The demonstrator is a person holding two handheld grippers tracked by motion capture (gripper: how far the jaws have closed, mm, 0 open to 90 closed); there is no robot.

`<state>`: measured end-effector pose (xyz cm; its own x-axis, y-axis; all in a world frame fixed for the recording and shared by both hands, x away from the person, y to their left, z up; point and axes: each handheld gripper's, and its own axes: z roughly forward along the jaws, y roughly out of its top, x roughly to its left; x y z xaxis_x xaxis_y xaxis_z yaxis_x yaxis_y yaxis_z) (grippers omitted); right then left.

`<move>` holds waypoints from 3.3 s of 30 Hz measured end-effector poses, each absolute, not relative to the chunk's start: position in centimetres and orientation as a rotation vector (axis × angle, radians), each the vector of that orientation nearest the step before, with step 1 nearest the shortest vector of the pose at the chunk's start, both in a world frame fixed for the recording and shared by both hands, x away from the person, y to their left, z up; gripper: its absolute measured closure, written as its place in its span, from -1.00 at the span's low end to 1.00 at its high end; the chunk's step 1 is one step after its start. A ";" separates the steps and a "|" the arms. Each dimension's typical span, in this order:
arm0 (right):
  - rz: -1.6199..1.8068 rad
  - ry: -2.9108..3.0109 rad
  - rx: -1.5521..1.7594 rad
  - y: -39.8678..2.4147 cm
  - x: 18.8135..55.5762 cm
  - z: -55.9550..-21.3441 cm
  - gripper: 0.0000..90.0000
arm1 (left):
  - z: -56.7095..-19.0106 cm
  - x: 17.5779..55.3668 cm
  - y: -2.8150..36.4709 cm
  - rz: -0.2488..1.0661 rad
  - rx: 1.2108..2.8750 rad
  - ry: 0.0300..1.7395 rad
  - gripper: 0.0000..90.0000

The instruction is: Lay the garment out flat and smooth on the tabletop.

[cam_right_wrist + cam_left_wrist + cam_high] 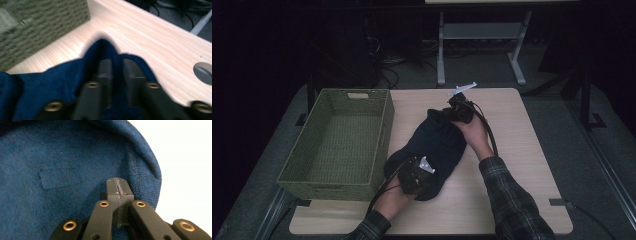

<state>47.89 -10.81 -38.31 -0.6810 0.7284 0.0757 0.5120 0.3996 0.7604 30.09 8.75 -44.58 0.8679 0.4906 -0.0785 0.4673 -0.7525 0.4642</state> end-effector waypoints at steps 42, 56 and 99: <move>1.235 2.588 0.940 -13.1 33.3 -45.2 1.00 | -44.7 30.2 8.8 0.053 2.544 0.714 1.00; 1.155 2.644 0.939 -11.7 32.1 -47.0 1.00 | -44.1 30.3 9.0 0.061 2.533 0.728 0.88; 1.007 2.632 1.109 -23.0 30.7 -46.2 1.00 | -43.6 32.9 7.9 0.162 2.475 0.733 1.00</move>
